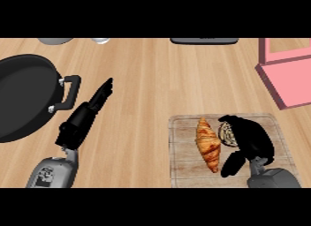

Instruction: Pick the cupcake from the cutting board and place it in the cardboard box

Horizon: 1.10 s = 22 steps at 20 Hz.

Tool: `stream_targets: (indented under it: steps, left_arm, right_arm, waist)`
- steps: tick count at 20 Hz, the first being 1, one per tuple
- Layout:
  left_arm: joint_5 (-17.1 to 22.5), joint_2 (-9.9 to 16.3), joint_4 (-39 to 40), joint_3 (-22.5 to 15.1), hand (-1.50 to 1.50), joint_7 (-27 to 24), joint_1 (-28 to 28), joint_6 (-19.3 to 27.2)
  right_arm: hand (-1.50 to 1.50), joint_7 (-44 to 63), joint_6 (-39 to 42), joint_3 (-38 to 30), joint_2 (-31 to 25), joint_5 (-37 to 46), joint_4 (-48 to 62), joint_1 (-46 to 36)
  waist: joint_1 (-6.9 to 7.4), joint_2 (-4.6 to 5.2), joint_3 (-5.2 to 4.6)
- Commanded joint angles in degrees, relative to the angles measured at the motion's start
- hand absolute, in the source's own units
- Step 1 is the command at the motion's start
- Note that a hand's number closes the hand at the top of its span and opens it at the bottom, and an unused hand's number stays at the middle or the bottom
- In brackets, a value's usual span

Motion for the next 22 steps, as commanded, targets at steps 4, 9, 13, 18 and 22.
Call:
stream_targets:
  steps: [4, 9, 13, 18, 22]
  left_arm:
    - [1.03, 0.87, -4.40, 0.70, 0.00, 2.71, 1.52, -2.18]
    - [-0.27, -1.69, -2.95, -0.68, 0.00, 2.76, 0.39, -0.45]
    - [-0.01, 0.54, -1.63, 1.31, 0.00, -0.11, 1.89, -0.85]
    - [-0.48, -0.30, -0.19, 1.56, 0.00, -1.11, 1.56, 0.39]
    - [0.16, 0.36, -3.07, 1.28, 0.00, 2.52, 0.25, -0.97]
  right_arm:
    - [1.50, -4.91, -0.76, -0.43, -2.03, 3.02, 2.74, -0.43]
    - [1.50, -5.17, -7.88, 0.50, -0.12, 8.27, 5.54, -3.09]
    - [1.50, -35.62, -8.65, -5.84, -20.87, -2.31, 1.31, 5.51]
    - [1.50, -58.13, -14.88, -15.61, -32.31, -9.95, 4.18, 7.16]
    - [1.50, -69.30, -21.54, -24.25, -33.87, -15.18, 9.92, 9.31]
  waist:
    - [0.09, 0.28, 0.35]
    - [0.21, 0.29, 0.35]
    - [-0.53, 0.16, 0.52]
    - [-1.67, 0.20, 0.57]
    - [-0.75, 0.16, 0.47]
